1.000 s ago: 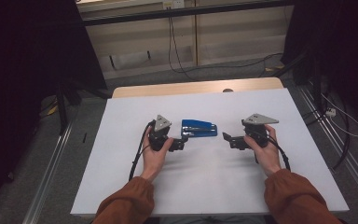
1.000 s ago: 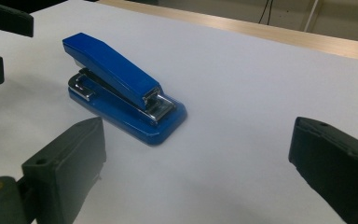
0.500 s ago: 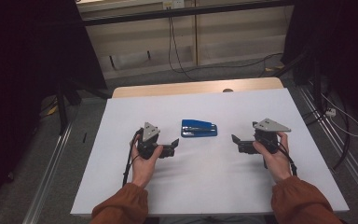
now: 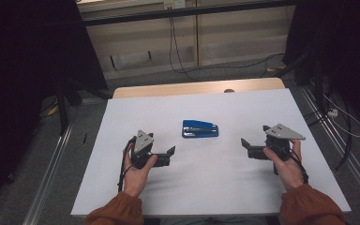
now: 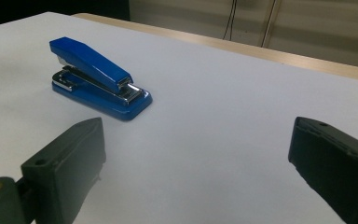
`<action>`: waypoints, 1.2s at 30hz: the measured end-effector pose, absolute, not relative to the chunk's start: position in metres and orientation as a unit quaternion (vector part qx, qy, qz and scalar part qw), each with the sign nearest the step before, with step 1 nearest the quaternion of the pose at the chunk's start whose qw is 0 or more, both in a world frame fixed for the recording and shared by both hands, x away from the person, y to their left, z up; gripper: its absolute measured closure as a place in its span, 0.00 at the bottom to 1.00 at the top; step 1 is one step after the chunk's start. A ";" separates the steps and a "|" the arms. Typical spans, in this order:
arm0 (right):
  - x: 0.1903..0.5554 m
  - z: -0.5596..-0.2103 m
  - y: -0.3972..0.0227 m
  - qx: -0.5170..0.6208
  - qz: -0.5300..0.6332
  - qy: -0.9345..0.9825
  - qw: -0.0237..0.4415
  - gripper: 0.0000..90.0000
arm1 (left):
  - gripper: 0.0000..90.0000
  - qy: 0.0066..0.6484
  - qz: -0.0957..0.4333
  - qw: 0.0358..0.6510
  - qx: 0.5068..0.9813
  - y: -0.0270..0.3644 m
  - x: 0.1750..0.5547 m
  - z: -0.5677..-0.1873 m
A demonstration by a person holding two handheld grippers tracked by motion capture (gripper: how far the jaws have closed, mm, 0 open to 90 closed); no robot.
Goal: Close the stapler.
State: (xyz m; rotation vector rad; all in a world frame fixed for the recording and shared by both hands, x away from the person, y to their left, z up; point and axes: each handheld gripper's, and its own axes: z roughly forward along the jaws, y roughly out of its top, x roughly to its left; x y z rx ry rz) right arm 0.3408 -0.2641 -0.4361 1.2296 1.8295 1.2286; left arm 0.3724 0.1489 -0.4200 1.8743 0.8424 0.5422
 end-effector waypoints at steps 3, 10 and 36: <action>0.335 -0.435 -0.267 0.458 0.461 0.694 0.310 0.04 | 0.04 0.347 0.232 0.489 0.766 0.159 0.369 -0.418; 0.323 -0.434 -0.275 0.461 0.461 0.693 0.307 0.04 | 0.04 0.360 0.238 0.489 0.758 0.176 0.362 -0.419; 0.279 -0.436 -0.297 0.487 0.461 0.651 0.354 0.03 | 0.04 0.397 0.266 0.485 0.732 0.220 0.325 -0.422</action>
